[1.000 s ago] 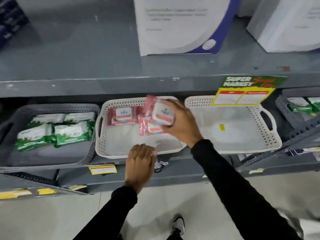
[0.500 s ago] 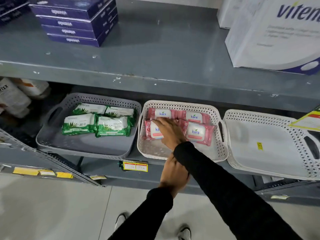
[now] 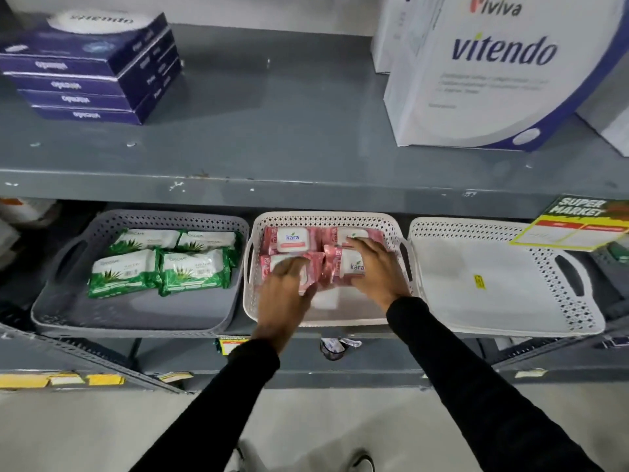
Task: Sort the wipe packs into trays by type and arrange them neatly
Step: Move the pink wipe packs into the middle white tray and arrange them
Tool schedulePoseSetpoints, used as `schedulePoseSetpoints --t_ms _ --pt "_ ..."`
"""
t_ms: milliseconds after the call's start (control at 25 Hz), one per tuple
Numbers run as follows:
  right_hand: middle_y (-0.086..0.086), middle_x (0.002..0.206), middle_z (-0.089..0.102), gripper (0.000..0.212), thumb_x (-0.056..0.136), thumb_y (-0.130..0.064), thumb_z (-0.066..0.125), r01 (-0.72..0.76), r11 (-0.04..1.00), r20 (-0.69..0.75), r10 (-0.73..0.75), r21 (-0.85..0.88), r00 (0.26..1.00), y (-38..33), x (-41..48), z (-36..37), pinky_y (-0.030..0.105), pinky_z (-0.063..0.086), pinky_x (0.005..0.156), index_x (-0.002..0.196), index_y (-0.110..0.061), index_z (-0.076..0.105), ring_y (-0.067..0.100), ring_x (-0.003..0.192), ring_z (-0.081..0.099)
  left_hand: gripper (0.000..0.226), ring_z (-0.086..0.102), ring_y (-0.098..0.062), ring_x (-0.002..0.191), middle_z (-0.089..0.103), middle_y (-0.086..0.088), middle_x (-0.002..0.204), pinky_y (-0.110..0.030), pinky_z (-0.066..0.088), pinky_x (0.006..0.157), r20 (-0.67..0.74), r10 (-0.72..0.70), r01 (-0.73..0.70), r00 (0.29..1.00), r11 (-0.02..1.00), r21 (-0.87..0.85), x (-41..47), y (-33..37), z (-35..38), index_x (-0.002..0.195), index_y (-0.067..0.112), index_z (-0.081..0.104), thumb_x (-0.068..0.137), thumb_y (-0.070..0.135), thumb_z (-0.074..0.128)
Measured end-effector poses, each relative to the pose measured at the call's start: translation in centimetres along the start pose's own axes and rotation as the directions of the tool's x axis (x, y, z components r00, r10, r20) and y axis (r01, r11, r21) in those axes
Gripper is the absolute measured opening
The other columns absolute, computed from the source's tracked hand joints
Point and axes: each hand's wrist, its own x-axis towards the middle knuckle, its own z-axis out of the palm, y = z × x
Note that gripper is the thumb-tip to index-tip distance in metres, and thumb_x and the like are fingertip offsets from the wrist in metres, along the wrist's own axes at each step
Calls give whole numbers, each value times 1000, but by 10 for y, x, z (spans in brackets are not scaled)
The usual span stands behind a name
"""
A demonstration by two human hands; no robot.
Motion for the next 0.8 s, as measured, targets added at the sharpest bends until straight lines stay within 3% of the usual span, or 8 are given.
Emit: schedulePoseSetpoints --t_ms 120,200,360,520,640,720,800 --pt "0 149 46 105 58 -44 90 11 986 85 4 -168 996 12 -8 12 50 41 106 147 -22 40 25 137 42 82 39 -31 144 46 -9 155 -50 32 119 228 -92 49 969 981 190 23 -24 1 147 16 44 77 33 84" --pt "-2 145 49 97 62 -33 90 17 978 51 -6 -210 999 14 -5 15 49 42 103 145 -24 42 26 135 45 88 34 -28 147 42 -5 159 -47 24 123 305 -76 -12 949 961 276 27 -35 5 152 20 38 78 31 84" --pt "0 150 48 90 72 -29 84 46 976 85 -28 -211 996 21 -2 8 47 36 110 149 -25 38 25 138 42 87 43 -28 143 48 -4 156 -46 26 121 260 -3 -75 966 955 287 27 -42 8 151 19 43 76 31 86" --pt "0 160 34 85 83 -35 76 75 986 260 -34 -151 965 28 -7 7 43 20 117 154 -24 30 23 148 28 85 37 -28 146 42 -3 159 -45 22 123 306 -31 -53 951 964 261 27 -41 8 153 19 39 80 29 82" --pt "-2 162 28 84 86 -34 73 81 986 280 -37 -147 959 29 -7 12 44 17 119 156 -24 27 23 150 20 82 38 -32 142 40 -6 157 -48 28 121 356 -54 -26 933 976 214 27 -41 8 152 19 41 80 26 82" --pt "0 163 23 79 90 -45 65 102 982 263 -57 -161 963 30 -9 15 50 18 119 156 -24 25 25 150 17 73 42 -32 139 40 -7 154 -50 33 117 370 -52 -31 928 977 213 29 -46 8 147 20 49 84 39 78" --pt "2 165 20 71 97 -57 42 79 988 172 -56 -136 984 27 -6 17 52 21 117 156 -22 25 24 150 19 53 48 -33 132 41 -10 150 -50 40 111 265 -10 -50 964 974 219 38 -47 8 133 20 60 93 54 56"
